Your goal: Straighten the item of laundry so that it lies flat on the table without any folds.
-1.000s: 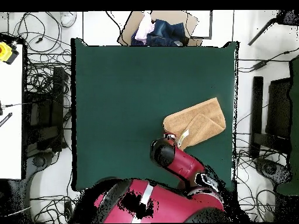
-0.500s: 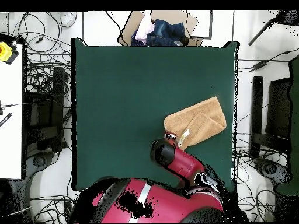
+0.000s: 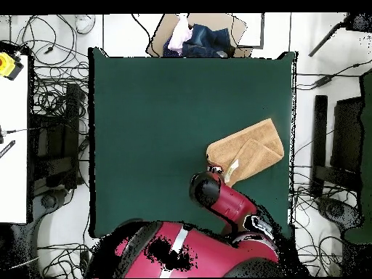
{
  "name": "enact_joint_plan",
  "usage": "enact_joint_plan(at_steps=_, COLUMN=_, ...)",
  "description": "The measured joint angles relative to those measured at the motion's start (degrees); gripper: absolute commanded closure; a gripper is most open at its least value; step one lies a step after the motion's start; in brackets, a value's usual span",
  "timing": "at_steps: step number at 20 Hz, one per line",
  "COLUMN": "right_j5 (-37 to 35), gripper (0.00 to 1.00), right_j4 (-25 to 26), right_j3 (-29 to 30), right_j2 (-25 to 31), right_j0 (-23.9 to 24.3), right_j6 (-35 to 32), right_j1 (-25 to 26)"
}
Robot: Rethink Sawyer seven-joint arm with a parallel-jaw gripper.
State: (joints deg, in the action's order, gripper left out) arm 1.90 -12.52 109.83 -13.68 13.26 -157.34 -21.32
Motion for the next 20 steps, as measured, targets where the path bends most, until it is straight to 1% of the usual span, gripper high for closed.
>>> enact_joint_plan(at_steps=5, right_j5=0.0, gripper=0.00, right_j4=0.0, right_j3=-0.5, right_j2=-0.4, right_j0=0.0, right_j6=0.0, right_j1=0.2)
enact_joint_plan(at_steps=6, right_j5=0.0, gripper=1.00, right_j4=0.0, right_j3=-1.1, right_j2=-1.1, right_j0=0.0, right_j6=0.0, right_j1=0.5)
enact_joint_plan(at_steps=20, right_j5=0.0, gripper=1.00, right_j4=0.0, right_j3=-1.8, right_j2=-1.7, right_j0=0.4, right_j6=0.0, right_j1=0.6)
